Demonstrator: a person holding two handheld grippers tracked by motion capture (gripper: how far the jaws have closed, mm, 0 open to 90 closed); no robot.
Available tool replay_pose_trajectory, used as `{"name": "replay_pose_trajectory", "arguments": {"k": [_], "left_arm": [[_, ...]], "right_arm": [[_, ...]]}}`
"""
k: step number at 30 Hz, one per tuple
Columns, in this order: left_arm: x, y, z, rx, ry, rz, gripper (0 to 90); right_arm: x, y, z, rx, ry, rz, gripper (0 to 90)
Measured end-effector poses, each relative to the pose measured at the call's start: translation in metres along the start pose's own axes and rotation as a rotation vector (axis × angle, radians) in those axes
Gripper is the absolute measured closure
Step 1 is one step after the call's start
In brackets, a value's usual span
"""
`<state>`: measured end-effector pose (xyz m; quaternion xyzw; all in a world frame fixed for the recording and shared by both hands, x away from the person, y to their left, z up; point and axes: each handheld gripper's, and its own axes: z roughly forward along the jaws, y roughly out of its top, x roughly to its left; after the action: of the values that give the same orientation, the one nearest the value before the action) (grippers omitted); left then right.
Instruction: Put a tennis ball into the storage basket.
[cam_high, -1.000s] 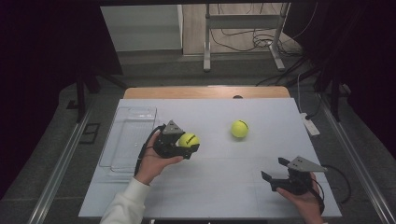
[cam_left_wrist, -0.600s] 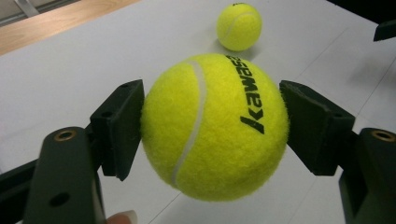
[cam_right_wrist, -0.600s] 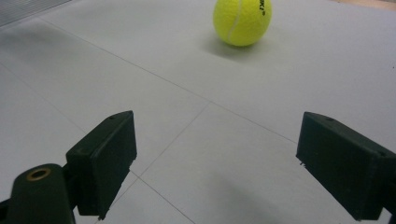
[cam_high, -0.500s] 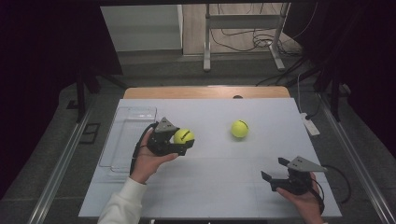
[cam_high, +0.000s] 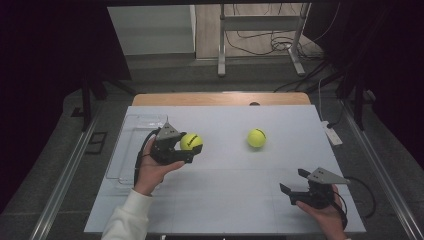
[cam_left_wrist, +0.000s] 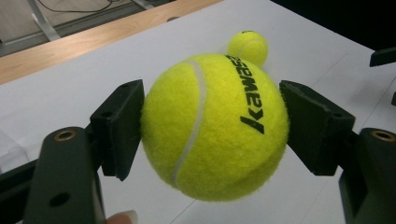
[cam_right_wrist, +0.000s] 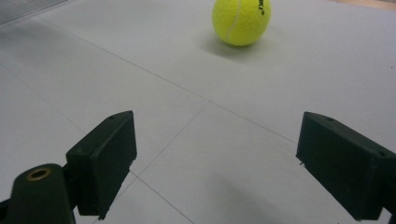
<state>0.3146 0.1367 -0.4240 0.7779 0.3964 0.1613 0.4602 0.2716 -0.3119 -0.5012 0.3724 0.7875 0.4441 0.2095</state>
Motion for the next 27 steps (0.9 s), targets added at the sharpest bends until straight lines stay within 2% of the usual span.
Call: {"name": "replay_pose_trajectory", "arguments": {"k": [13, 27], "left_arm": [[0.011, 0.000, -0.011, -0.032, 0.020, -0.029, 27.1], [0.024, -0.002, -0.021, -0.060, 0.062, -0.066, 27.1]], "right_arm": [[0.000, 0.000, 0.000, 0.000, -0.004, -0.003, 12.3], [-0.001, 0.000, -0.001, 0.000, -0.003, -0.001, 12.3]]}}
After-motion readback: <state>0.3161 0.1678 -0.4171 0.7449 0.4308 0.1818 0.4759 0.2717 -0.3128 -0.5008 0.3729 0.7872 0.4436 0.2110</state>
